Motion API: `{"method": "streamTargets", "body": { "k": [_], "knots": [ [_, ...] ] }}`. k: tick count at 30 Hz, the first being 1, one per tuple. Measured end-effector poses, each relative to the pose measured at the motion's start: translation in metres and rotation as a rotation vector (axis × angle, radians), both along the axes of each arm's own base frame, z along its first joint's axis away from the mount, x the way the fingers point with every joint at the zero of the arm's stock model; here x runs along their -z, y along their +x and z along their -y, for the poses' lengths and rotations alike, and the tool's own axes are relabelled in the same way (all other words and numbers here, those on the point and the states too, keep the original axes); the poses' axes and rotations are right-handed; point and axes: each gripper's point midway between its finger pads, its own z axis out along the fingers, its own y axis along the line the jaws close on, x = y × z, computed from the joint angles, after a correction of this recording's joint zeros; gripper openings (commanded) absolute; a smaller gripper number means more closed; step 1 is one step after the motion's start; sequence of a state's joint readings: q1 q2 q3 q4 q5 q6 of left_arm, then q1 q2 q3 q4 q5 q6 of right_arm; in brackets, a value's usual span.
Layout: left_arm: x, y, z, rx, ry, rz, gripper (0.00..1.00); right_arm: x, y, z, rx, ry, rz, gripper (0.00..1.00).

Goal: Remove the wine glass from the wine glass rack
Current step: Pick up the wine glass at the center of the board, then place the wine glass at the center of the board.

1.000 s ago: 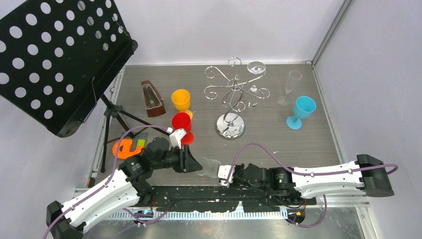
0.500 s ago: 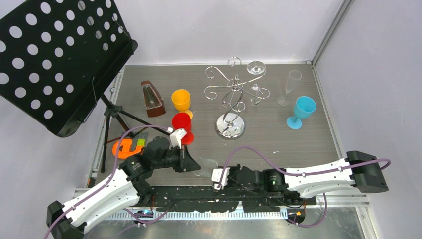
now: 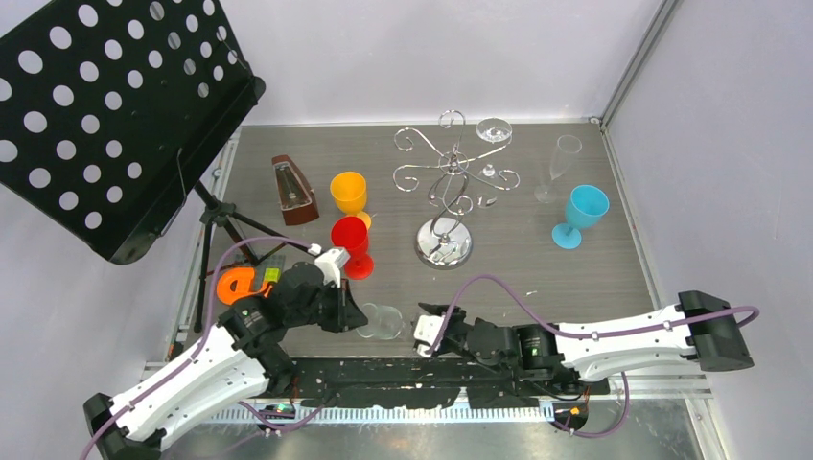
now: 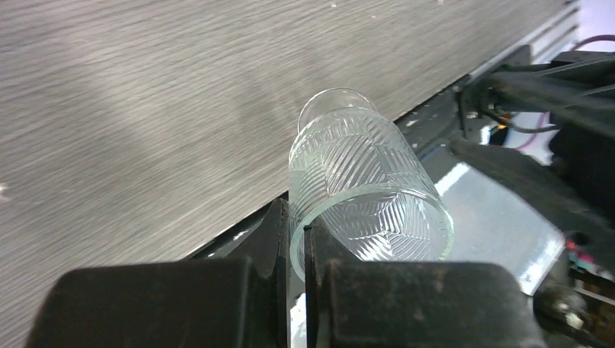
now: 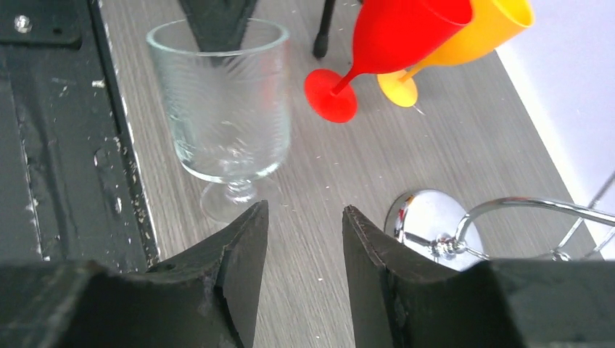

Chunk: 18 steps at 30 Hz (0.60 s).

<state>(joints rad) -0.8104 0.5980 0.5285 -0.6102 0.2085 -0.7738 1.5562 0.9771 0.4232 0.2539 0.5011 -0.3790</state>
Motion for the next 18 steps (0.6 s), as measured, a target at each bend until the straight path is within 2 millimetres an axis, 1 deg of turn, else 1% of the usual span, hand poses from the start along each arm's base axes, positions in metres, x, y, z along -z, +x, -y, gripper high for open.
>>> {"method": "streamTargets", "body": {
  "k": [4, 7, 9, 11, 15, 18],
  "knots": [
    [-0.002, 0.006, -0.018, -0.037, 0.098, 0.038, 0.0, -0.019, 0.006, 0.007, 0.051, 0.073, -0.012, 0.64],
    [-0.008, 0.015, -0.031, -0.076, 0.167, 0.085, 0.0, -0.032, 0.01, 0.017, 0.099, 0.128, -0.028, 0.71],
    [-0.011, 0.022, -0.039, -0.1, 0.221, 0.109, 0.0, -0.039, 0.014, 0.023, 0.134, 0.164, -0.041, 0.78],
    [-0.014, 0.029, -0.046, -0.119, 0.276, 0.129, 0.0, -0.044, 0.017, 0.029, 0.171, 0.195, -0.054, 0.81],
    [-0.013, 0.041, -0.057, -0.137, 0.387, 0.149, 0.0, -0.046, 0.022, 0.038, 0.234, 0.238, -0.09, 0.87],
    [-0.005, 0.049, -0.063, -0.142, 0.473, 0.134, 0.0, -0.04, 0.024, 0.043, 0.274, 0.239, -0.124, 0.88]
  ]
}}
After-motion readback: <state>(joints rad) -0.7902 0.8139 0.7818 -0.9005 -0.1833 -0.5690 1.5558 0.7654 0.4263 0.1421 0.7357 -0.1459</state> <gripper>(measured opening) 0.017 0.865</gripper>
